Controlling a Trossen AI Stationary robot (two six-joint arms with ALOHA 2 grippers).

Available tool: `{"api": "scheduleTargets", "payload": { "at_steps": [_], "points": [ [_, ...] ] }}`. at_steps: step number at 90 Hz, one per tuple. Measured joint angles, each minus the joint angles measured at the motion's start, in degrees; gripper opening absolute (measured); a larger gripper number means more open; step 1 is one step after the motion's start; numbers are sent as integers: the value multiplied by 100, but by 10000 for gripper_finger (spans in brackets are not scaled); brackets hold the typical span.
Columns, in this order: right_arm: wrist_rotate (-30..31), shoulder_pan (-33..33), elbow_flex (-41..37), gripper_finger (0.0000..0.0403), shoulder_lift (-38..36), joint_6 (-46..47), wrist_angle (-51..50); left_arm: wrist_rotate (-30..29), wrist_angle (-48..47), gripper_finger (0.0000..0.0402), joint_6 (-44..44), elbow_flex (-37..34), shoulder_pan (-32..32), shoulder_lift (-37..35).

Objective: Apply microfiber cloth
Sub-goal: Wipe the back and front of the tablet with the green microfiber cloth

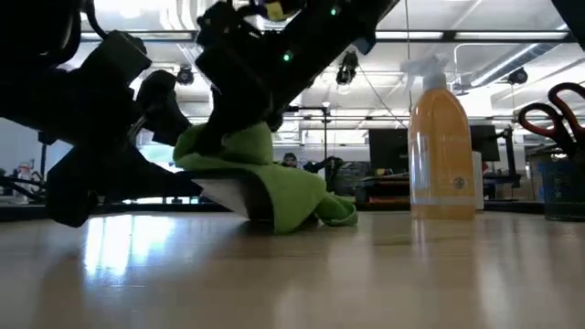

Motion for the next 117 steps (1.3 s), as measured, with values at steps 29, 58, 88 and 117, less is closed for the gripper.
{"api": "scheduleTargets", "payload": {
  "at_steps": [29,58,88,117],
  "points": [
    [-287,51,26,0,235,53,192,-23,-45,304,-13,-7,84,2],
    [-444,313,6,0,-415,-54,-766,-224,-156,305,-438,-26,117,-9],
    [1059,381,-10,0,-1168,1504,-5220,-174,-205,297,-457,-42,159,-9],
    [1057,381,-854,0,-1015,1239,-3190,-112,-198,297,-457,-42,483,-9]
  ]
}}
